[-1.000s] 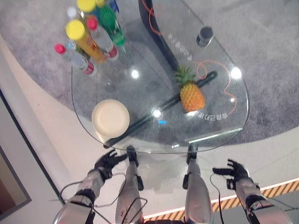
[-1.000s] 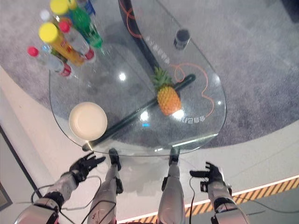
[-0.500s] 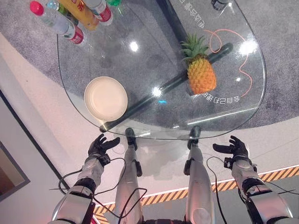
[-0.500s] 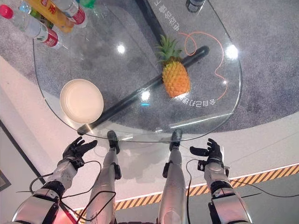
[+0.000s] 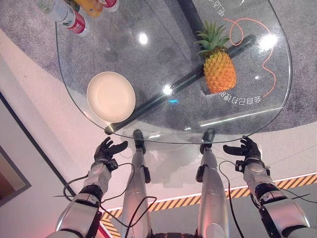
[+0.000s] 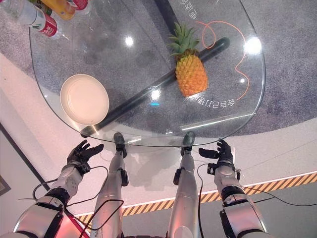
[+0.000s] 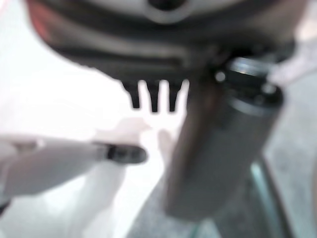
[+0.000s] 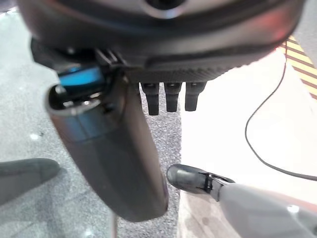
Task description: Pick up the fruit to the plate
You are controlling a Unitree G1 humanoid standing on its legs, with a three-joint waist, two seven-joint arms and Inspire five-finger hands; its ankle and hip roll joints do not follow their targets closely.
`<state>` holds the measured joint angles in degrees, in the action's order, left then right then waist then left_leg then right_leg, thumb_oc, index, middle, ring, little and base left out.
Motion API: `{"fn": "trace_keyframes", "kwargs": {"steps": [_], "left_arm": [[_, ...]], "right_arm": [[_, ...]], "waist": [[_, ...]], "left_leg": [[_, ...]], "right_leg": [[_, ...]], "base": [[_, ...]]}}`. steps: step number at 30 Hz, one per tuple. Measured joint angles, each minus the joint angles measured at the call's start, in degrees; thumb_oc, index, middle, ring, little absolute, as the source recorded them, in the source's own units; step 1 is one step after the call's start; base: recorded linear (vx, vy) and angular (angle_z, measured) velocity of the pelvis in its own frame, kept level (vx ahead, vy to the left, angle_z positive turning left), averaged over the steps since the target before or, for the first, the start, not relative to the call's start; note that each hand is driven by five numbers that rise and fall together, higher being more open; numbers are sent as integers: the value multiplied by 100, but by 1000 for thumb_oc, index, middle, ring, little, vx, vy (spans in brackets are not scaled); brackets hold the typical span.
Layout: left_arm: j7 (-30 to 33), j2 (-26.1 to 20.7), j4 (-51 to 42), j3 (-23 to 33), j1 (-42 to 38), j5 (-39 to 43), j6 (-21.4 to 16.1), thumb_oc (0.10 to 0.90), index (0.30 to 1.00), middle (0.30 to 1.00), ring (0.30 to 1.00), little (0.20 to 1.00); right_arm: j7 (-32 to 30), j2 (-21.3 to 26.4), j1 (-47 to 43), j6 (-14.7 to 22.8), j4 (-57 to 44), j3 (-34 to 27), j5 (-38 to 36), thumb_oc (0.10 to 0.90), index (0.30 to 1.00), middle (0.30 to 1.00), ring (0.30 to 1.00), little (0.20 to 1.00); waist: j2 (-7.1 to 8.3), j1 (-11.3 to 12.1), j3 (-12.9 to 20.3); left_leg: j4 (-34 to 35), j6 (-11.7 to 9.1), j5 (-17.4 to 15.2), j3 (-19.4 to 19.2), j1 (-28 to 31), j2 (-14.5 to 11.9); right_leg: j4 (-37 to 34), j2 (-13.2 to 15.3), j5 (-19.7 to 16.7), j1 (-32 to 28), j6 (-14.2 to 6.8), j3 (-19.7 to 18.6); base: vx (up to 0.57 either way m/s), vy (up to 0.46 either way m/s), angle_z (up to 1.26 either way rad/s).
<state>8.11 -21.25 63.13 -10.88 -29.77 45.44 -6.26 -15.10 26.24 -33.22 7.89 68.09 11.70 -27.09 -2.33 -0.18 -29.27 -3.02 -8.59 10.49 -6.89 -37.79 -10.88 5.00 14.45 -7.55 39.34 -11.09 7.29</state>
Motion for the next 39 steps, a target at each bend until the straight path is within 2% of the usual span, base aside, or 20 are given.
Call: {"fn": "trace_keyframes", "kwargs": {"steps": [7,16,20,22,23,25,26,27,29,31,32,35,39], "left_arm": [[-26,-15,-15,-201,6,-17,-4,800,900,900,900,900],[-139,-246,-29,-409,10,-162,-29,800,900,900,900,900],[-140,-354,-38,-427,32,-187,-23,800,900,900,900,900],[-132,-403,-141,-455,107,-182,-18,800,900,900,900,900],[-132,-403,-141,-455,107,-182,-18,800,900,900,900,900],[-116,-411,-282,-492,177,-182,-19,800,900,900,900,900],[-81,-415,-426,-486,267,-181,-26,800,900,900,900,900],[-63,-387,-607,-485,381,-183,-34,800,900,900,900,900],[-58,-301,-637,-485,375,-184,-27,800,900,900,900,900],[-58,-246,-639,-484,354,-185,-63,800,900,900,900,900],[-57,-202,-629,-457,367,-187,-103,800,900,900,900,900],[-56,-155,-599,-391,429,-224,-195,800,900,900,900,900],[-57,-151,-583,-350,487,-261,-230,800,900,900,900,900]], "right_arm": [[-715,246,-33,-81,65,-134,-412,800,900,900,900,900],[-2005,1229,-246,-63,175,-766,-1131,800,900,900,900,900],[-2545,1417,-446,100,108,-827,-1190,800,900,900,900,900],[-3018,1512,-625,220,-327,-843,-1197,800,900,900,900,900],[-3018,1512,-625,220,-327,-843,-1197,800,900,900,900,900],[-3452,1546,-573,378,-1518,-820,-1155,800,900,900,900,900],[-3775,1547,-465,297,-2185,-798,-1144,800,900,900,900,900],[-4214,1552,-328,251,-3346,-660,-775,800,900,900,900,900],[-4451,1550,-413,186,-4113,-443,-187,800,900,900,900,900],[-4583,1550,-580,35,-4518,-310,432,800,900,900,900,900],[-4650,1552,-734,-182,-4935,-263,847,800,900,900,900,900],[-4654,1548,-639,-500,-5837,-166,1664,800,900,900,900,900],[-4572,1541,-621,-697,-6195,56,2282,800,900,900,900,900]], "waist": [[3,14,-2],[23,21,-13],[84,21,-47],[84,22,-48],[84,22,-48],[83,8,-48],[83,4,-49],[73,-28,-60],[69,-20,-65],[69,17,-66],[69,21,-66],[70,17,-66],[70,12,-66]], "left_leg": [[-1,0,0,28,-41,2],[-29,-15,19,201,-41,-4],[-25,-14,27,238,-52,1],[-23,-12,28,244,-75,5],[-23,-12,28,244,-75,5],[-19,-11,31,241,-151,11],[-13,-11,31,245,-176,19],[-12,-12,31,246,-208,39],[2,-11,29,247,-207,52],[13,-11,29,253,-213,68],[13,7,18,249,-228,116],[11,37,0,242,-230,180],[12,43,-4,233,-230,189]], "right_leg": [[0,3,1,8,-1,24],[22,2,14,-125,-11,186],[29,3,16,-135,-7,211],[8,3,17,-120,-7,212],[8,3,17,-120,-7,212],[-15,2,14,-45,-4,212],[-15,6,11,-10,-2,206],[-14,24,-6,44,7,180],[-14,38,-14,65,8,162],[-13,55,-12,71,7,167],[-13,99,-10,93,3,162],[-14,161,-4,92,-5,154],[-14,169,-1,97,-9,158]], "base": [[3,-10,1],[21,-57,6],[6,13,4],[3,16,1],[0,0,0],[13,81,-1],[10,114,-3],[9,95,-4],[8,86,-3],[9,78,4],[12,82,6],[11,63,5],[10,29,0]]}}
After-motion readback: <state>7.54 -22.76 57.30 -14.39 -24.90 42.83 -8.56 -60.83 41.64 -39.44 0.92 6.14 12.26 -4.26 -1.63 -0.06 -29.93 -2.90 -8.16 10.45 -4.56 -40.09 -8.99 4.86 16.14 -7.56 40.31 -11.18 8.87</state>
